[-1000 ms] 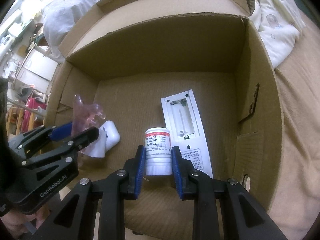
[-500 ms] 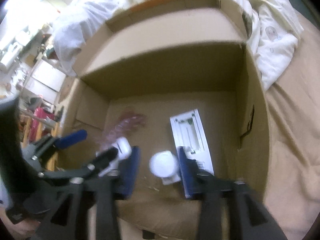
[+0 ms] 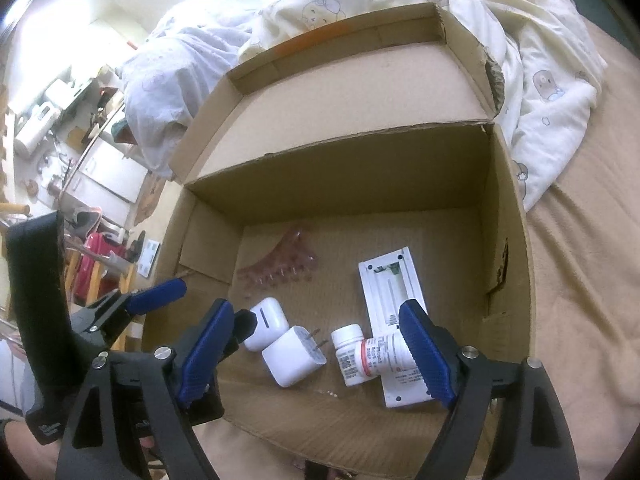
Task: Organize rigid objects
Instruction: 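Carry the comb and bottle into the box and open both tools, then raise both tools out of the box toward the remaining items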
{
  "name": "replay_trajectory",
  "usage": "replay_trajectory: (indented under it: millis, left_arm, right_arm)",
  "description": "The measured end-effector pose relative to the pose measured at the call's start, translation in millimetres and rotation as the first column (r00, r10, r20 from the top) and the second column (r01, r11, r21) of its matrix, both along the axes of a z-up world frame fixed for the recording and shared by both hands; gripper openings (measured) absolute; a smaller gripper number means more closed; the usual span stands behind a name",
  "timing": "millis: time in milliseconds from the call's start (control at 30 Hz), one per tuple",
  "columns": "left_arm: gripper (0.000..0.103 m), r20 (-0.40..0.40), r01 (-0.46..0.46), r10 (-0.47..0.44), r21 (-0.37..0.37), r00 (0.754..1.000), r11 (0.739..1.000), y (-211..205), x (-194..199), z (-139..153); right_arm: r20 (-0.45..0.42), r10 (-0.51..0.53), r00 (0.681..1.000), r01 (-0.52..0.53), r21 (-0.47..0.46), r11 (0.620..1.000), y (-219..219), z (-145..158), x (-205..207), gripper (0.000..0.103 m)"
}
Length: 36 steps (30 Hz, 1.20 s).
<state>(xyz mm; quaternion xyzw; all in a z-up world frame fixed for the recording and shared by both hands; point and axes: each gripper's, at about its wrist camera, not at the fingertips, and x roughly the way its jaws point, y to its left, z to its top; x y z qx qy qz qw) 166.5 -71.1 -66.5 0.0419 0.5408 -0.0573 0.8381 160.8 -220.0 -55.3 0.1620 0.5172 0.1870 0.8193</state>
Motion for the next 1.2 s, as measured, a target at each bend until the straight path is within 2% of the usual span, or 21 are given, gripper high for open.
replay_trajectory:
  millis: [367,567,733,967,1200]
  left_arm:
    - [0.090,0.018,-0.018,0.019,-0.016,1.000,1.000,6,-10,14]
    - [0.090,-0.026,-0.035,0.034,-0.055,0.999,0.998,15,-22,23]
    - [0.090,-0.005,-0.021,0.021,-0.022,1.000,1.000,18,-41,33]
    - [0.090,0.004,-0.077,0.077,-0.029,0.997,0.997,41,-63,41]
    - [0.090,-0.011,-0.172,0.171,-0.066,0.985,0.983,73,-82,38]
  right_arm:
    - [0.016,-0.025,1.000,0.025,0.001,1.000,-6,10,-5,0.091]
    - [0.041,-0.049,0.998,0.049,-0.007,0.999,-10,19,-13,0.091]
    - [0.050,-0.082,0.995,0.082,0.003,0.997,-22,24,-26,0.091]
    - [0.065,-0.127,0.990,0.127,0.011,0.992,-37,31,-42,0.098]
    - [0.024,-0.162,0.987,0.161,0.031,0.986,-49,24,-65,0.098]
